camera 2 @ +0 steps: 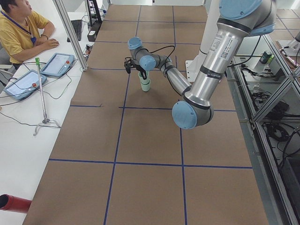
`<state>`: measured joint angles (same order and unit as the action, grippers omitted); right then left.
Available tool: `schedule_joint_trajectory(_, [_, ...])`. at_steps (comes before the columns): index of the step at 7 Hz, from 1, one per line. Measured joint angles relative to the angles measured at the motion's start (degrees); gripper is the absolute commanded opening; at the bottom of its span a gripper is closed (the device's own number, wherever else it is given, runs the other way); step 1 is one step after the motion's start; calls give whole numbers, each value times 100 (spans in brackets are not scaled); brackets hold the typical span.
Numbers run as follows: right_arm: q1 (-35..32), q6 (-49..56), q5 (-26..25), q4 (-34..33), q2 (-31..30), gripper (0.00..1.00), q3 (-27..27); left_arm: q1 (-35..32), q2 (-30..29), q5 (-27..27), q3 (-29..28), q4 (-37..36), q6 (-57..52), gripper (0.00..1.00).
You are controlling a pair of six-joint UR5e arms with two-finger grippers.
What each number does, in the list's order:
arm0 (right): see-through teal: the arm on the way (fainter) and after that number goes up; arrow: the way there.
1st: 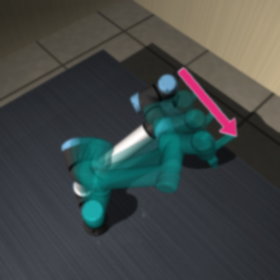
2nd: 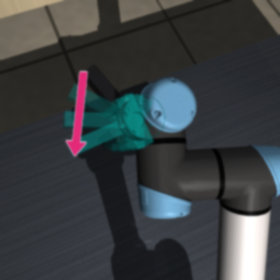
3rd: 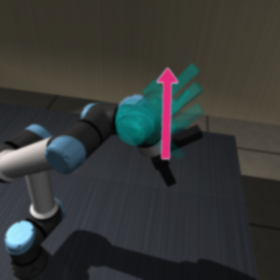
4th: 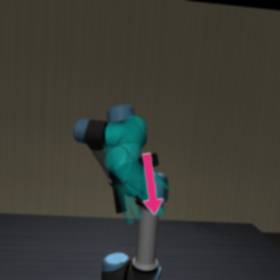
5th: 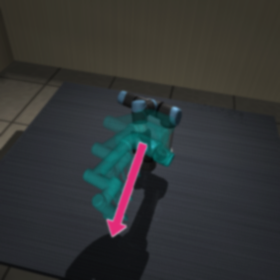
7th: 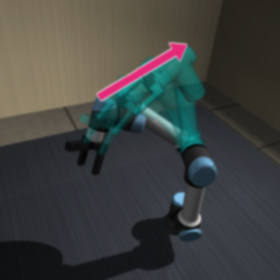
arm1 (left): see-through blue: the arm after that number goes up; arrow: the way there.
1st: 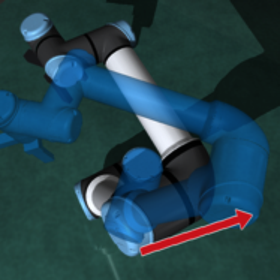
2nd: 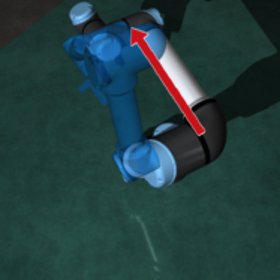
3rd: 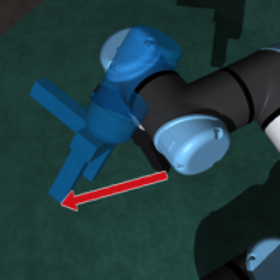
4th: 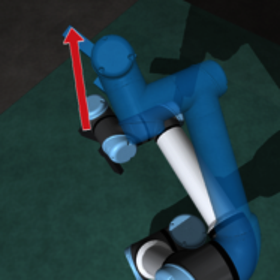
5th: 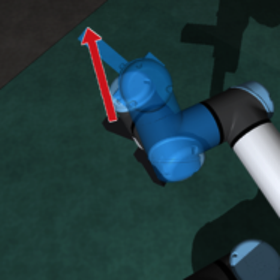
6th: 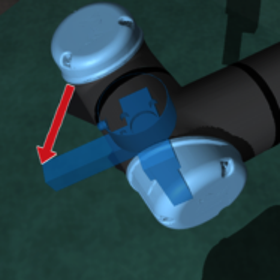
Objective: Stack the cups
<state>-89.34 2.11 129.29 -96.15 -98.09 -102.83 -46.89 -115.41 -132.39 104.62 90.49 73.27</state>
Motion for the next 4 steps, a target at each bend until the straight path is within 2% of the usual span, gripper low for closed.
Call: schedule_joint_trajectory(4, [0, 0, 0, 0, 0, 100, 0, -261, 134, -25, 107, 56, -149, 100])
